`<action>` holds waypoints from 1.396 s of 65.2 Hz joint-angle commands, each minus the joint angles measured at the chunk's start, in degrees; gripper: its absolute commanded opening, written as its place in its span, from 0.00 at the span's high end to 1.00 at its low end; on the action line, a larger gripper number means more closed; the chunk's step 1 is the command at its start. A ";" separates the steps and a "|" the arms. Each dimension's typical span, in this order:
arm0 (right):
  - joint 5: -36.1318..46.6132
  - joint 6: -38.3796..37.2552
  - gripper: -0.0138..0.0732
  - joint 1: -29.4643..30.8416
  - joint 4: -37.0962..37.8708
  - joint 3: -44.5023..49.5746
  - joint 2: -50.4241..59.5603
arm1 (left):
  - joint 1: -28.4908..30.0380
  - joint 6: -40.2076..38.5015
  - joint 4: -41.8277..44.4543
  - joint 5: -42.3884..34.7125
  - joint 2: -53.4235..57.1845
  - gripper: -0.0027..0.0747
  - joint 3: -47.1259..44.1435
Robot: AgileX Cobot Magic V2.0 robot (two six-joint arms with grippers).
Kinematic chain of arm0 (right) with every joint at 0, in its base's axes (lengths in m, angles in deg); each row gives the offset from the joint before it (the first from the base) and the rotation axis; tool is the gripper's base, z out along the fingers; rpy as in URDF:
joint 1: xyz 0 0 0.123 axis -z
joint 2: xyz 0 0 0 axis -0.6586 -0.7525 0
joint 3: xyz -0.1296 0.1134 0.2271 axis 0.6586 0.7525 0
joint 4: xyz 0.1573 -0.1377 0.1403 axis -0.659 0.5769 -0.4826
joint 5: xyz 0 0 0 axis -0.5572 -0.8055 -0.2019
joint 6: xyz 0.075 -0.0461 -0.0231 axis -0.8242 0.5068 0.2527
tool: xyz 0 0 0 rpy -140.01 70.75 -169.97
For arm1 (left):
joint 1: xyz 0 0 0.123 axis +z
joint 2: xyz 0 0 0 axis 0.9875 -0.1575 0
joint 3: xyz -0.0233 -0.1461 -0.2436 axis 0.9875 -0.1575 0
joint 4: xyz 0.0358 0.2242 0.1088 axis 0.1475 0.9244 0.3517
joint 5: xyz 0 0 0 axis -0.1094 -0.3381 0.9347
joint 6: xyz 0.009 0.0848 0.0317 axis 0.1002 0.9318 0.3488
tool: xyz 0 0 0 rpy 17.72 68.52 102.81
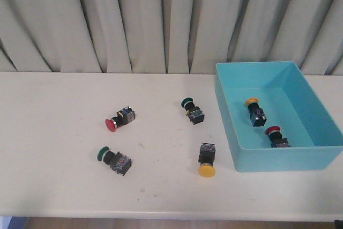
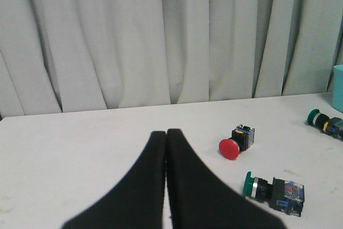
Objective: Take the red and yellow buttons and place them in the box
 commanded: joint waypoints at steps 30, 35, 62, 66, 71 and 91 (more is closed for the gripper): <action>2.71 0.28 0.85 0.08 0.26 -1.37 -0.42 | 0.14 3.59 -0.03 -3.75 1.05 0.97 -2.81; 2.66 0.28 0.85 0.08 0.26 -1.37 -0.42 | 0.14 3.58 -0.09 -3.75 0.92 0.97 -2.75; 2.66 0.28 0.85 0.08 0.26 -1.37 -0.42 | 0.14 3.58 -0.08 -3.75 0.86 0.97 -2.71; 2.66 0.28 0.85 0.08 0.26 -1.37 -0.42 | 0.14 3.58 -0.08 -3.75 0.86 0.97 -2.71; 2.66 0.28 0.85 0.08 0.26 -1.37 -0.42 | 0.14 3.58 -0.08 -3.75 0.86 0.97 -2.71; 9.11 0.49 0.85 0.74 4.26 -0.20 3.96 | 0.14 3.58 -0.08 -3.75 0.80 0.97 -2.71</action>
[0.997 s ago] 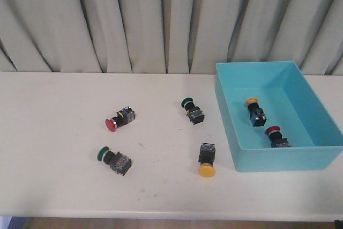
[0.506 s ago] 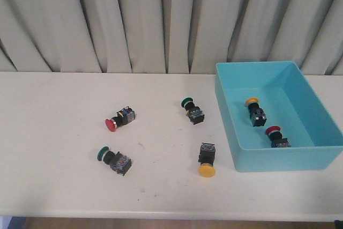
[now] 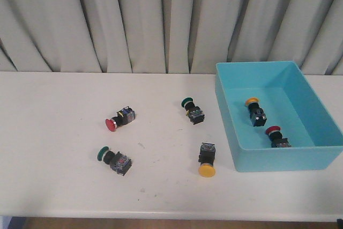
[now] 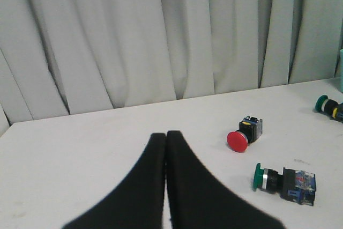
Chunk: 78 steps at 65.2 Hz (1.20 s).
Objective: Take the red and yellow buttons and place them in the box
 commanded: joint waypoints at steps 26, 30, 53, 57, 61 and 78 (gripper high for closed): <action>45.38 -0.91 0.85 2.98 3.56 25.52 28.73 | 0.14 -0.18 -0.15 -4.42 0.80 0.97 -2.71; 46.60 -1.41 0.85 2.98 3.56 28.47 31.65 | 0.14 -0.18 -0.15 -4.42 0.80 0.97 -2.71; 51.86 -2.46 0.84 2.98 3.56 35.01 35.01 | 0.14 -0.18 -0.15 -4.42 0.80 0.97 -2.71; 51.86 -2.46 0.84 2.98 3.56 35.01 35.01 | 0.14 -0.18 -0.15 -4.42 0.80 0.97 -2.71; 51.86 -2.98 0.84 2.98 3.17 35.01 35.01 | 0.14 -0.18 -0.15 -4.42 0.80 0.97 -2.71; 50.15 -2.91 0.84 6.39 0.00 35.01 35.01 | 0.14 -0.18 -0.15 -4.42 0.80 0.97 -2.71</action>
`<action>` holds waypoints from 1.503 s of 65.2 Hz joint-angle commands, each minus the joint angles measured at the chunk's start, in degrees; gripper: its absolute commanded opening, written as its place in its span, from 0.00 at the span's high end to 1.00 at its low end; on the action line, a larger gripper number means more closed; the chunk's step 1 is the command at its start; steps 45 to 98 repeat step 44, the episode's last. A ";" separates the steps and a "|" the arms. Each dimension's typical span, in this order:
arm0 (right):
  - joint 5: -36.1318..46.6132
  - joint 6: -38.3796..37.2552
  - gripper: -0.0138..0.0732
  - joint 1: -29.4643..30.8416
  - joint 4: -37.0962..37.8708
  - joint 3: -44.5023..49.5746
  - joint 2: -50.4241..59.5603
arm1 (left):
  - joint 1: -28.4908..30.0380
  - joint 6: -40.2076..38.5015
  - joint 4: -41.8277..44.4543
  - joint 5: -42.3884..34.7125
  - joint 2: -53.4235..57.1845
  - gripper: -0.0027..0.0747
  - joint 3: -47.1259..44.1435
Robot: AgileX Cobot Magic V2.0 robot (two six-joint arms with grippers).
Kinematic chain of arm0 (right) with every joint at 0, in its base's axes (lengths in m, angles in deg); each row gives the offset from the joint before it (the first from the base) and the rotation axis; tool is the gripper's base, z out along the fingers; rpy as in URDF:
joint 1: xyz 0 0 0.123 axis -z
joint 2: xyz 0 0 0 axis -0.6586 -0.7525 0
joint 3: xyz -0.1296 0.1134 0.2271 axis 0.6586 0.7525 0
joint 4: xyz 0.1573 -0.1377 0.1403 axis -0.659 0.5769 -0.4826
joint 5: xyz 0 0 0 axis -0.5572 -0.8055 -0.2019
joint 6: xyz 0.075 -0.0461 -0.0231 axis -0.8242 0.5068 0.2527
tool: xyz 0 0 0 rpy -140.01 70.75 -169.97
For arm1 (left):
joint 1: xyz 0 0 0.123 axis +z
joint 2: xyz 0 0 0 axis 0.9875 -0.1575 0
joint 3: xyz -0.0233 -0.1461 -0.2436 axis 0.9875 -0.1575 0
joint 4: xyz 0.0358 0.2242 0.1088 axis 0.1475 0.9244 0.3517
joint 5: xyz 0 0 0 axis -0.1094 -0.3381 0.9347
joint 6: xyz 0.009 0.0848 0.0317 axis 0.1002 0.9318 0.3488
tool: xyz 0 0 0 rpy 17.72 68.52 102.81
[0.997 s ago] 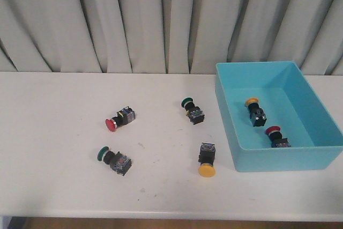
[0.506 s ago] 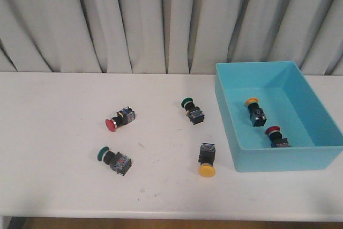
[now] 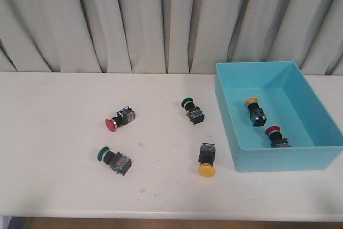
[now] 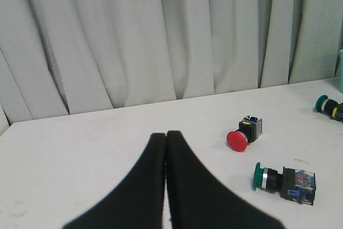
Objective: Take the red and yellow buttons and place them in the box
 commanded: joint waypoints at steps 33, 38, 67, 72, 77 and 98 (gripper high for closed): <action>3.61 1.11 0.84 1.69 -1.11 0.43 0.69 | 0.14 -0.18 -0.15 -4.42 0.80 0.97 -2.70; 3.61 1.11 0.84 1.69 -1.11 0.43 0.69 | 0.14 -0.18 -0.15 -4.42 0.80 0.97 -2.70; 3.61 1.11 0.84 1.69 -1.11 0.43 0.69 | 0.14 -0.18 -0.15 -4.42 0.80 0.97 -2.70; 3.61 1.11 0.84 1.69 -1.11 0.43 0.69 | 0.14 -0.18 -0.15 -4.42 0.80 0.97 -2.70; 3.61 1.11 0.84 1.69 -1.11 0.43 0.69 | 0.14 -0.18 -0.15 -4.42 0.80 0.97 -2.70; 3.61 1.11 0.84 1.69 -1.11 0.43 0.69 | 0.14 -0.18 -0.15 -4.42 0.80 0.97 -2.70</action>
